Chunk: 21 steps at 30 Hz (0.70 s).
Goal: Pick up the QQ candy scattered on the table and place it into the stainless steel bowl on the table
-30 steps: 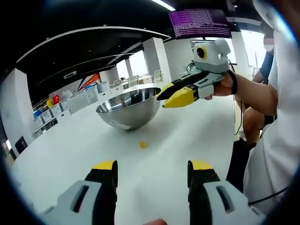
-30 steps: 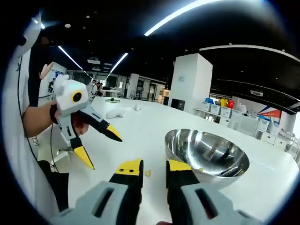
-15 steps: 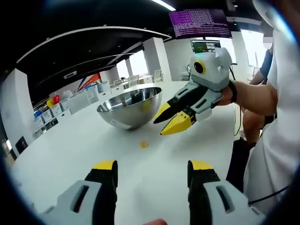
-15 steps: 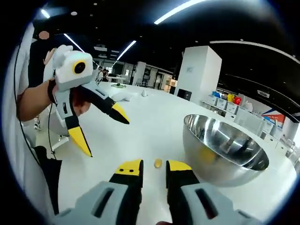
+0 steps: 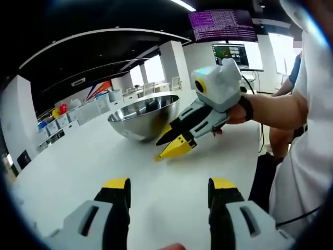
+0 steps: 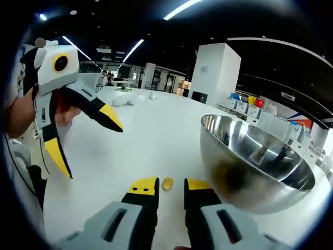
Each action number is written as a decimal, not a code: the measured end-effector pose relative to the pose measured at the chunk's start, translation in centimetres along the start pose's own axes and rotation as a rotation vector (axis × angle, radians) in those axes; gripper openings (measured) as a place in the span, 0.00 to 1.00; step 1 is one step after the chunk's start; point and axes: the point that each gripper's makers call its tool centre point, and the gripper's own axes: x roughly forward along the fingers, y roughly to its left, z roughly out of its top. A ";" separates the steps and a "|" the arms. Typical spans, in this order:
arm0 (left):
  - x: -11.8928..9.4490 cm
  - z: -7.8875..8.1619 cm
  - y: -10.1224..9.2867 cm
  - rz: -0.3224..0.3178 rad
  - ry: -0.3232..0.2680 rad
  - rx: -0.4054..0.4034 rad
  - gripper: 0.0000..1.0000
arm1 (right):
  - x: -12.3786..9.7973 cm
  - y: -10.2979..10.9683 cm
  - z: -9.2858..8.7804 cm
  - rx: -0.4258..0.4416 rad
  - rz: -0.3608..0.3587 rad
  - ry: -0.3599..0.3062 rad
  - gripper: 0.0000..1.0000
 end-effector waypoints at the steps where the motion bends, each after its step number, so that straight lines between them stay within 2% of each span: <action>1: 0.0 0.0 0.0 0.000 -0.001 0.000 0.60 | 0.2 0.0 -0.1 0.004 0.001 0.008 0.19; 9: -0.1 -0.3 0.1 -0.004 -0.010 -0.007 0.60 | 0.9 0.8 -0.6 0.024 0.036 0.019 0.16; 15: 0.0 0.0 0.4 0.001 -0.015 -0.003 0.60 | 1.2 0.6 -0.5 0.021 0.027 0.023 0.09; 21: 0.3 0.0 0.2 -0.011 -0.011 0.000 0.60 | 0.8 0.6 -0.5 0.017 0.018 0.032 0.09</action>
